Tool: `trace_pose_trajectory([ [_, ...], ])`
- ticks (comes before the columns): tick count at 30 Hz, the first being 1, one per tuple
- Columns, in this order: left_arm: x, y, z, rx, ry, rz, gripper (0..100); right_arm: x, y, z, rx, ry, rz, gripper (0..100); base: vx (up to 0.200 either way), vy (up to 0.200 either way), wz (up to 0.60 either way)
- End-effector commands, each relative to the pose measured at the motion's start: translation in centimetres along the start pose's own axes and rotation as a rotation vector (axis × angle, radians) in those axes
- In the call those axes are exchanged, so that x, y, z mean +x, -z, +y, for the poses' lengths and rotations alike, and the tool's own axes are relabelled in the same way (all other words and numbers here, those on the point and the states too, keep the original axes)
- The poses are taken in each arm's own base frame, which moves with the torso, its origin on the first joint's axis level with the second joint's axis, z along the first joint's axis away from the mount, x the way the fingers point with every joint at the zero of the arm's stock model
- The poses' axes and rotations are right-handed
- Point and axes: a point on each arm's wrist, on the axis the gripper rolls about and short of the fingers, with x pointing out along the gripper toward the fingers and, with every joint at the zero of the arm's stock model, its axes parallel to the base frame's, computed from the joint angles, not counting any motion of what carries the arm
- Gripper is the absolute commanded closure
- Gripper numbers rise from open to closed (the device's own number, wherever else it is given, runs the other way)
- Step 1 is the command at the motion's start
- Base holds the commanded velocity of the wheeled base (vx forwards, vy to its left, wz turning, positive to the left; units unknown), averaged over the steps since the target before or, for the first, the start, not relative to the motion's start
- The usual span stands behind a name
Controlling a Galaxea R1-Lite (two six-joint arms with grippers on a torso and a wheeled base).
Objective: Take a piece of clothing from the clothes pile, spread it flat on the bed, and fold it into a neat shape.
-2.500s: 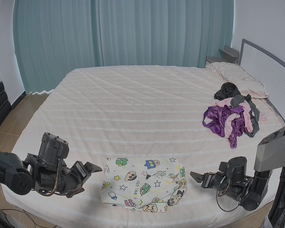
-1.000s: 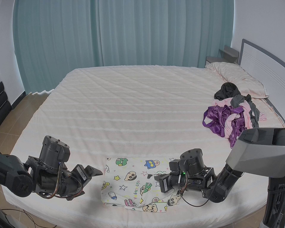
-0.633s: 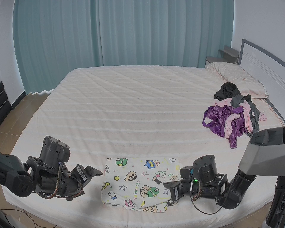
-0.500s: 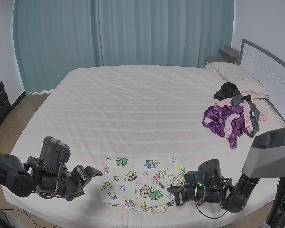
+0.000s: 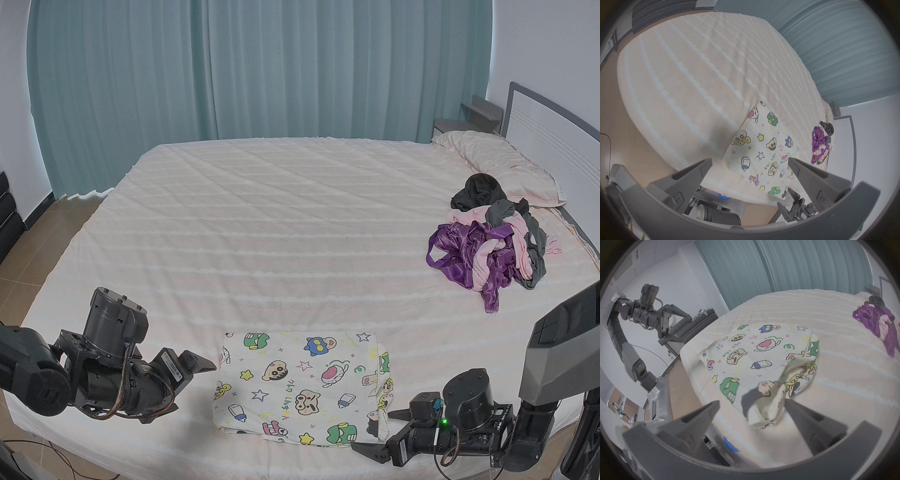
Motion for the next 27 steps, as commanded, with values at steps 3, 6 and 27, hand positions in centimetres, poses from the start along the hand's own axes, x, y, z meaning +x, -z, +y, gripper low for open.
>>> trace_pose_trajectory([
  [3,0.0,0.0,0.0,0.001,0.001,0.001,0,-0.8,-0.1,0.1,-0.003,0.014,-0.062,0,0.0,0.0,0.0],
  [6,-0.1,0.0,0.0,0.001,0.004,-0.001,0,-1.3,-0.9,0.0,0.0,0.066,-0.143,0,0.0,0.0,0.0],
  [27,0.1,0.0,0.0,0.0,-0.002,0.001,0,3.9,-1.9,3.3,0.066,-0.064,-0.186,0,0.0,0.0,0.0],
])
